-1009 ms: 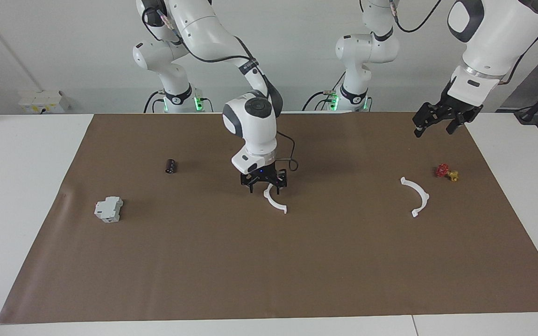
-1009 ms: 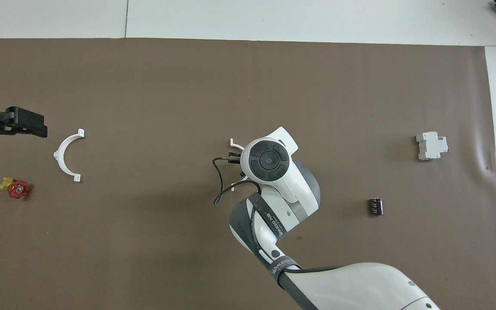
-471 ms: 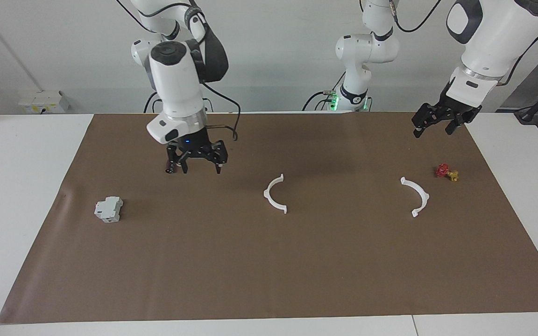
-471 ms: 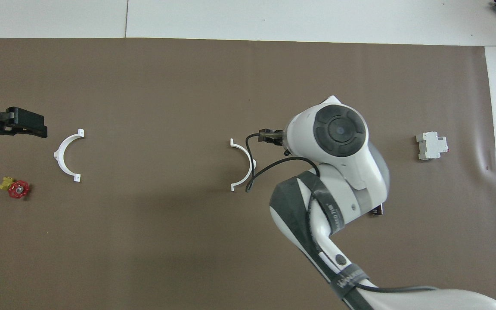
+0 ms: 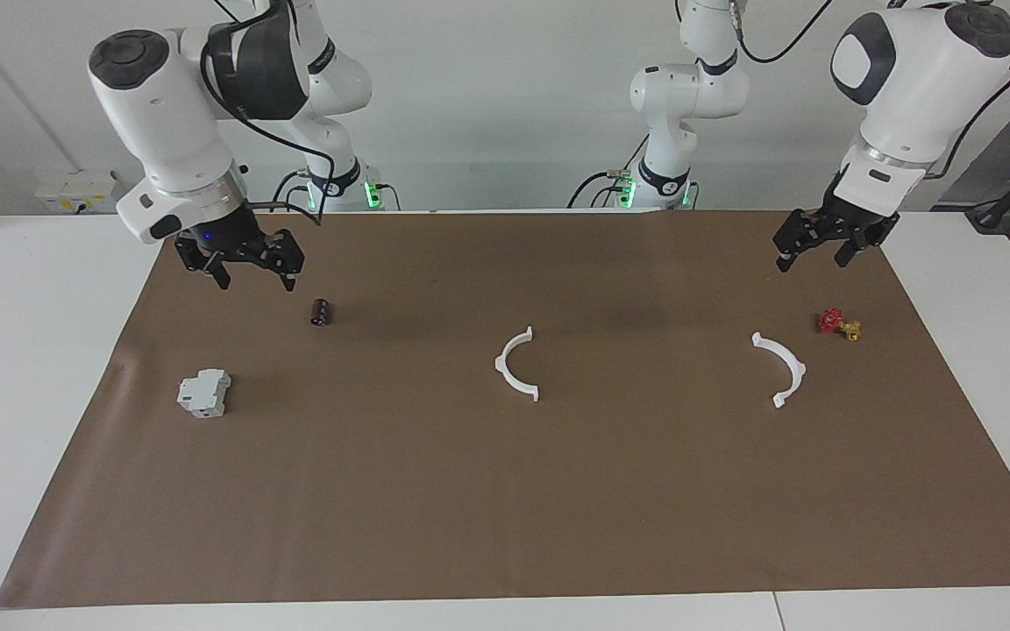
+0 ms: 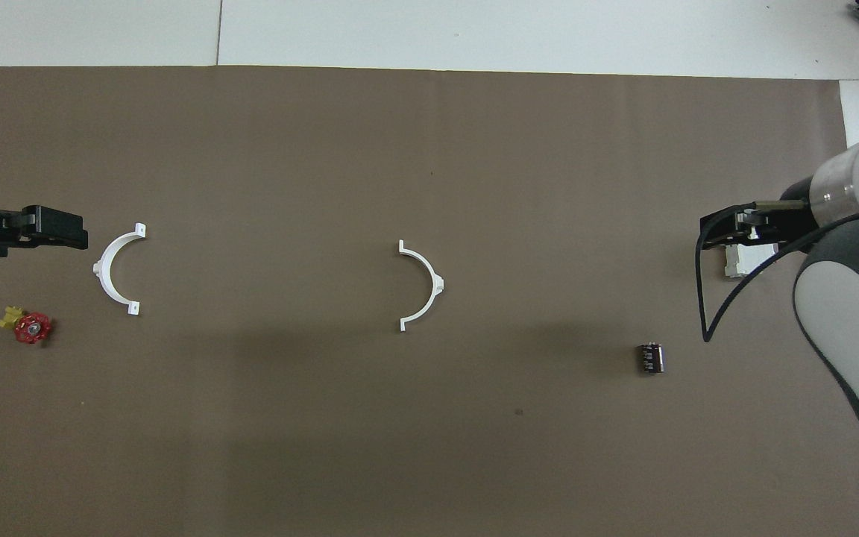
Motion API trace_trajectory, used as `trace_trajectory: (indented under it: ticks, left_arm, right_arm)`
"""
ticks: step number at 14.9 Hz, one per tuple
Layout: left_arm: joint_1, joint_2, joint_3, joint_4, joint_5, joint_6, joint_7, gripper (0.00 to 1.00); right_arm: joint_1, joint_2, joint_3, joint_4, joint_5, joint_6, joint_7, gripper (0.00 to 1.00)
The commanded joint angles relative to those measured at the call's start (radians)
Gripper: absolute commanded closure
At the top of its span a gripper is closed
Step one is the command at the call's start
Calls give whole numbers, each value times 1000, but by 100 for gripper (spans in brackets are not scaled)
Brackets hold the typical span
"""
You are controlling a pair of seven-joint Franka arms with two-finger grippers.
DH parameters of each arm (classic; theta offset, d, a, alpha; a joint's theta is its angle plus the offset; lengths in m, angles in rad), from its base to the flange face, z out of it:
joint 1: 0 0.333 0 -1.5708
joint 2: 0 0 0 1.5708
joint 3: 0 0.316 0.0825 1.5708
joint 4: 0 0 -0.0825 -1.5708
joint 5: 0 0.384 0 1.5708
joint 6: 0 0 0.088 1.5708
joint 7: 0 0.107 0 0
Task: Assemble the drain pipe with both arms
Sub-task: 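Release the half-ring at center and withdraw the right gripper, then grasp the other white half-ring with the left gripper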
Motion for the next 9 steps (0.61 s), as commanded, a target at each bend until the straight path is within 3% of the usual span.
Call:
trace_trajectory:
  ticks: [1,9]
  left_arm:
    - [39,-41,-2,-145,-2,132,61,0]
    - [74,16,-2,-439,-2,497,58,0]
  right_arm:
    - [-62,-14,16,-2,-14,-69,-30,0]
    - [-108,-27,14,-18,-14,-49,-104,0]
